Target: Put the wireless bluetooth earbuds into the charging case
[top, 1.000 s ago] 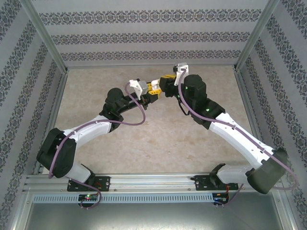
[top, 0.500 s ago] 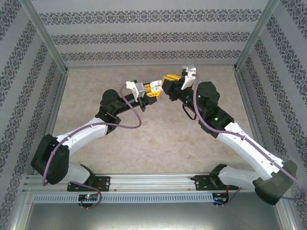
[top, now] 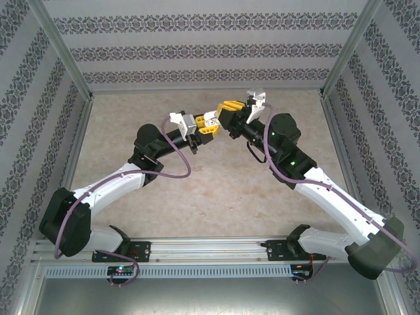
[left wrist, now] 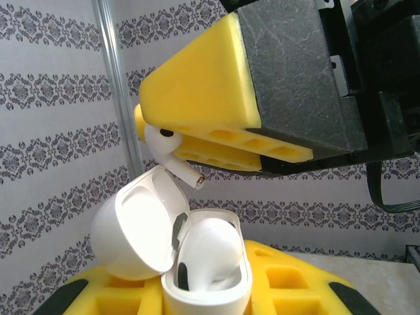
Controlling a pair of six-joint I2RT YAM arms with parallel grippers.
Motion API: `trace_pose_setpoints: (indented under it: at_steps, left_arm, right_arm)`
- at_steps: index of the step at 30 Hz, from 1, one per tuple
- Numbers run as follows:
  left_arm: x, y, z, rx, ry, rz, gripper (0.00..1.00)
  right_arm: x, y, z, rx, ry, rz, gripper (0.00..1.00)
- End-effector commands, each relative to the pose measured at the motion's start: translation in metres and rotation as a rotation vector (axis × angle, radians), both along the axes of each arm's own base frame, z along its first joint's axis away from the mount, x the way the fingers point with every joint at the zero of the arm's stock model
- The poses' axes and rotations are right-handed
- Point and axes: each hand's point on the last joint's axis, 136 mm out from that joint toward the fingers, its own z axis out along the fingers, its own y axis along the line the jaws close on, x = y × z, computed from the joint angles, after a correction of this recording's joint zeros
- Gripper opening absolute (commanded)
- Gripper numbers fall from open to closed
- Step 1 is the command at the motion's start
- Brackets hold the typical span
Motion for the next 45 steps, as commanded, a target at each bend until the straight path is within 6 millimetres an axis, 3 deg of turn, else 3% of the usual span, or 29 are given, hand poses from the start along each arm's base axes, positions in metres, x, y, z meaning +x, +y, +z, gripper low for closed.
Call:
trace_pose_setpoints:
  at_steps: [1, 16, 45]
  left_arm:
    - [-0.013, 0.000, 0.013, -0.023, -0.043, -0.025, 0.00]
    - [-0.008, 0.003, 0.018, -0.032, -0.041, 0.010, 0.00]
    - [-0.019, 0.002, 0.030, -0.092, -0.022, -0.040, 0.00]
  right_arm:
    - [-0.002, 0.004, 0.003, 0.016, -0.024, 0.025, 0.27]
    - [-0.005, 0.000, -0.005, 0.034, -0.002, 0.019, 0.26]
    - [0.003, -0.001, -0.019, 0.052, -0.019, -0.008, 0.23]
